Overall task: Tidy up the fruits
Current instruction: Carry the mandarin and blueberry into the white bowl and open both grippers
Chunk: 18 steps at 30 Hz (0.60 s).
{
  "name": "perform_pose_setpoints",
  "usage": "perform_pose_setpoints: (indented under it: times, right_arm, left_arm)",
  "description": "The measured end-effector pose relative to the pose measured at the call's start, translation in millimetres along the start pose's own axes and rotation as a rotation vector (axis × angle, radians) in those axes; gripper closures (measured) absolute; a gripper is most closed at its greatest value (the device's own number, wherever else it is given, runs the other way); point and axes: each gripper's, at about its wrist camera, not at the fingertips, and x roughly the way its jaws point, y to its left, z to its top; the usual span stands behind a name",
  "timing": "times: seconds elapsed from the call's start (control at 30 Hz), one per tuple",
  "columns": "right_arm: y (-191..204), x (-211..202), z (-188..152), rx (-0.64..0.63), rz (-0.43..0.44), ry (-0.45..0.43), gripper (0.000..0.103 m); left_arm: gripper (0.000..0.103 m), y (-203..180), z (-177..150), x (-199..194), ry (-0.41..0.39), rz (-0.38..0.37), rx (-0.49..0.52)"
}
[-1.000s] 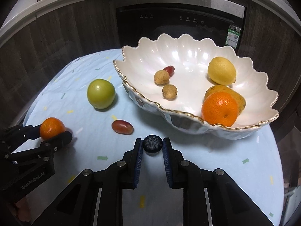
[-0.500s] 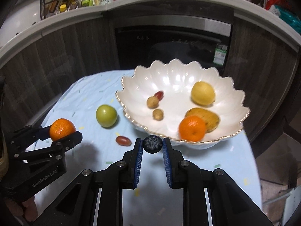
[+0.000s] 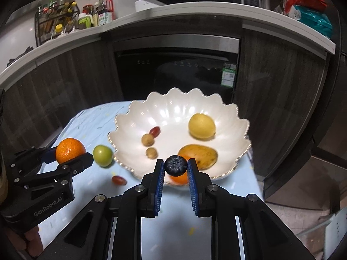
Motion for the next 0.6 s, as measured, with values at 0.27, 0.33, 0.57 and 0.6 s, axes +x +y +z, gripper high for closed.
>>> perform_pose_setpoints:
  times: [0.27,0.33,0.57,0.6]
  right_arm:
    - [-23,2,17,0.016,-0.033,-0.021,0.08]
    - [-29,4,19,0.019,-0.04,-0.022,0.08]
    - [-43,16,25,0.027,-0.052,-0.015,0.08]
    - [-45,19,26,0.028,-0.053,-0.012,0.08]
  left_arm:
    - [0.059,-16,19,12,-0.006,-0.022,0.024]
    - [0.059,-19,23,16,-0.005,-0.026,0.029]
    - [0.059,-27,33,32,0.007,-0.035,0.04]
    - [0.059,-27,34,34,0.009,-0.035,0.041]
